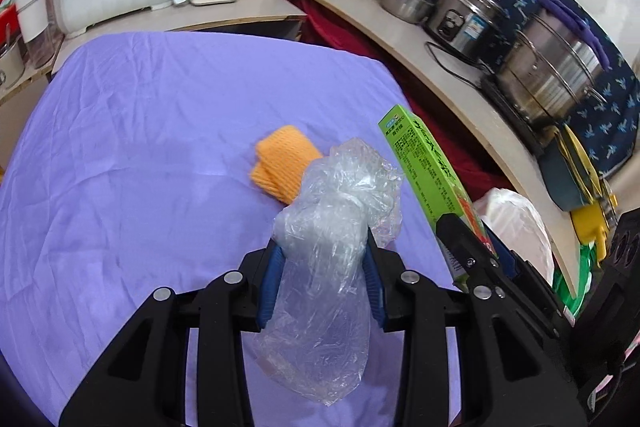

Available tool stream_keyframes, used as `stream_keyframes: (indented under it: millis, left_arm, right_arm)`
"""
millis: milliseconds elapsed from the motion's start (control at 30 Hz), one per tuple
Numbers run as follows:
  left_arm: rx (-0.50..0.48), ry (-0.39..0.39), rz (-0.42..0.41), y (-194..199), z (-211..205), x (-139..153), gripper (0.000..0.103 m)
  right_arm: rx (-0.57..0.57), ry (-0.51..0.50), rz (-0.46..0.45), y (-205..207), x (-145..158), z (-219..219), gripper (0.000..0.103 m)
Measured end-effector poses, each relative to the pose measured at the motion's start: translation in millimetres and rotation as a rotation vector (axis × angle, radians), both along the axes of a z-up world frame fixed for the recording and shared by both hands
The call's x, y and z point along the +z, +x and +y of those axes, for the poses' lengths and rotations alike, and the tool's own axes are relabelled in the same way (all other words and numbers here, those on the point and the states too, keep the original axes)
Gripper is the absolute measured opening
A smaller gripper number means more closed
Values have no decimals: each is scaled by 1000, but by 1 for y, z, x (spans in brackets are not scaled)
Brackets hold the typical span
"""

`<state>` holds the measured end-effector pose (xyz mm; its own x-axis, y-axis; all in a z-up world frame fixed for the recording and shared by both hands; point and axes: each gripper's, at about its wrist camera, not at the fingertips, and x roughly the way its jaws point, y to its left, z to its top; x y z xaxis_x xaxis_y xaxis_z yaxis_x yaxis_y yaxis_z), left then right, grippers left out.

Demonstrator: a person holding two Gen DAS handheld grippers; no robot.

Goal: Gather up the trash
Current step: 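Lift the clear bag and NB box and carry both over the bin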

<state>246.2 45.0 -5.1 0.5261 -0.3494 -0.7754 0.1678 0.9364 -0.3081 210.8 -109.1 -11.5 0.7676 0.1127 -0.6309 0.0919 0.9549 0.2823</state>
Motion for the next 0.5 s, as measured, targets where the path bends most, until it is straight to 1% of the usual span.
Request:
stream_keyframes:
  millis: [267, 500]
  left_arm:
    - [-102, 25, -54, -32, -56, 21, 35]
    - [-198, 44, -83, -56, -107, 31, 35]
  right_arm:
    - [-103, 28, -53, -48, 20, -49, 38]
    - [-194, 42, -85, -91, 28, -93, 38]
